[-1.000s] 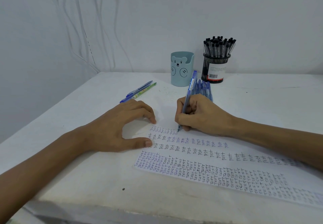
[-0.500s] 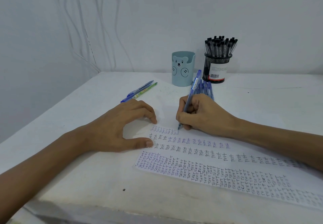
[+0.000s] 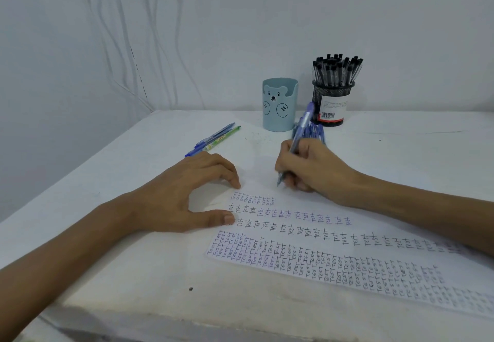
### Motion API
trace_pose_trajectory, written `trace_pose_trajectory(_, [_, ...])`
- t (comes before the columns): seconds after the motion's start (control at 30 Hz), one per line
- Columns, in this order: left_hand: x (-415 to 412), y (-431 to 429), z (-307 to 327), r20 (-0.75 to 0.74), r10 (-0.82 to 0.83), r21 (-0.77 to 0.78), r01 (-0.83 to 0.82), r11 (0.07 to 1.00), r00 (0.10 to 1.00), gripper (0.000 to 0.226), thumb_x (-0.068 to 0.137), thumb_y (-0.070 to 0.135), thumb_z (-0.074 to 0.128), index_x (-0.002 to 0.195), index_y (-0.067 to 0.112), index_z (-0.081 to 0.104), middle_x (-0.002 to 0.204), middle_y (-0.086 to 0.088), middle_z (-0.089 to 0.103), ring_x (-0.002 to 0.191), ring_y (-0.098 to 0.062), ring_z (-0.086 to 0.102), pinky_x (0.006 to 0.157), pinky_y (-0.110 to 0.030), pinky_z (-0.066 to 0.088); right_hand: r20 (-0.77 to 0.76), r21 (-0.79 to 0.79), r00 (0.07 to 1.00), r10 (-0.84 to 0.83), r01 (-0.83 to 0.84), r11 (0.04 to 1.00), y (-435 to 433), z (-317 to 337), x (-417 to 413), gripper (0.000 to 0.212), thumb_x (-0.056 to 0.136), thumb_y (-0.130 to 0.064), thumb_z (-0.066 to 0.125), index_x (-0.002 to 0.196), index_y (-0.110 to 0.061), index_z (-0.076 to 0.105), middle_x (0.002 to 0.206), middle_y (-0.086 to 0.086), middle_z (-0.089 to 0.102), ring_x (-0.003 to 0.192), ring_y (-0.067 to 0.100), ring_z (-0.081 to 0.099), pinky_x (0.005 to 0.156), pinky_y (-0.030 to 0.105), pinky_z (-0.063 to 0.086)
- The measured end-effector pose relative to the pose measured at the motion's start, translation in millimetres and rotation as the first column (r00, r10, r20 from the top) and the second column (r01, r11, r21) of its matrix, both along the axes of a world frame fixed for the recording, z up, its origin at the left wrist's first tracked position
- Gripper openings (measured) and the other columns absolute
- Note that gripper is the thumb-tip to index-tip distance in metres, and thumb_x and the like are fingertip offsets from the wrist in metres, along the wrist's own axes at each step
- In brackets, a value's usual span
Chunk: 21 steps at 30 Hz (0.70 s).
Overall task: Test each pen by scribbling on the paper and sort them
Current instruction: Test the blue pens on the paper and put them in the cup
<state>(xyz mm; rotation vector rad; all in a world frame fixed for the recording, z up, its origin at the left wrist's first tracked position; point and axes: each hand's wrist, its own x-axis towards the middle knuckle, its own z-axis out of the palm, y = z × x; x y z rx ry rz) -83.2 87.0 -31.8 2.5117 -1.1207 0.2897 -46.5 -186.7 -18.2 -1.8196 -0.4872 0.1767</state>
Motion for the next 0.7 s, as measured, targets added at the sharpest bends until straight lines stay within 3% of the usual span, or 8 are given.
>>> trace_pose_trajectory(0.13, [0.2,0.1,0.3,0.016,-0.013,-0.002,0.013,1.000,1.000,0.043,0.091,0.053,0.072,0.124,0.027,0.063,0.129,0.015,0.057,0.125,-0.017,0.056,0.105,-0.034,0.044,-0.209,0.199,0.978,-0.017,0.059,0.978,1.6,5.2,6.2,0.034,0.103,-0.025,0.051,0.076,-0.011,0.064,0.065,0.009,0.062,0.051,0.016,0.045,0.050,0.025,0.028])
trace_pose_trajectory(0.23, [0.2,-0.2,0.2,0.018,-0.010,-0.006,0.011,1.000,1.000,0.043,0.091,0.053,0.072,0.123,0.027,0.063,0.129,0.015,0.057,0.124,-0.017,0.056,0.105,-0.033,0.043,-0.246,0.301,0.969,0.023,0.054,0.952,0.5,5.3,7.7,0.047,0.106,-0.041,0.044,0.078,-0.011,0.067,0.070,0.006,0.060,0.055,0.015,0.049,0.046,0.023,0.031])
trace_pose_trajectory(0.33, [0.4,-0.5,0.5,0.019,-0.016,-0.010,0.016,1.000,1.000,0.042,0.091,0.052,0.073,0.123,0.026,0.063,0.129,0.014,0.058,0.125,-0.016,0.056,0.105,-0.033,0.043,-0.193,0.296,0.981,0.009,0.049,0.954,-2.0,1.6,8.9,0.023,0.102,-0.031,0.057,0.102,-0.010,0.067,0.074,0.000,0.058,0.053,0.010,0.051,0.044,0.017,0.035])
trace_pose_trajectory(0.4, [0.6,-0.4,0.5,0.018,-0.021,-0.010,0.021,1.000,1.000,0.042,0.091,0.051,0.074,0.123,0.026,0.063,0.129,0.014,0.058,0.125,-0.017,0.056,0.105,-0.034,0.044,-0.185,0.319,0.983,-0.011,0.071,0.945,-2.0,1.3,9.7,0.019,0.097,-0.022,0.065,0.109,-0.009,0.057,0.074,0.003,0.060,0.049,0.013,0.054,0.044,0.019,0.037])
trace_pose_trajectory(0.53, [0.6,0.1,0.0,0.016,-0.021,-0.015,0.022,1.000,1.000,0.042,0.091,0.051,0.074,0.124,0.028,0.063,0.130,0.015,0.058,0.126,-0.018,0.056,0.106,-0.032,0.043,-0.277,0.440,0.961,0.001,0.125,0.889,-0.3,4.3,10.6,0.023,0.102,-0.031,0.055,0.101,-0.008,0.057,0.071,0.010,0.063,0.051,0.020,0.063,0.050,0.019,0.053])
trace_pose_trajectory(0.7, [1.3,0.9,-0.1,0.022,-0.023,-0.006,0.024,1.000,0.999,0.041,0.091,0.050,0.075,0.124,0.029,0.062,0.130,0.017,0.056,0.126,-0.017,0.055,0.106,-0.030,0.043,-0.314,0.405,0.949,-0.010,0.143,0.903,-0.3,3.2,13.1,0.032,0.108,-0.027,0.046,0.089,-0.006,0.062,0.068,0.010,0.067,0.052,0.016,0.064,0.047,0.019,0.053])
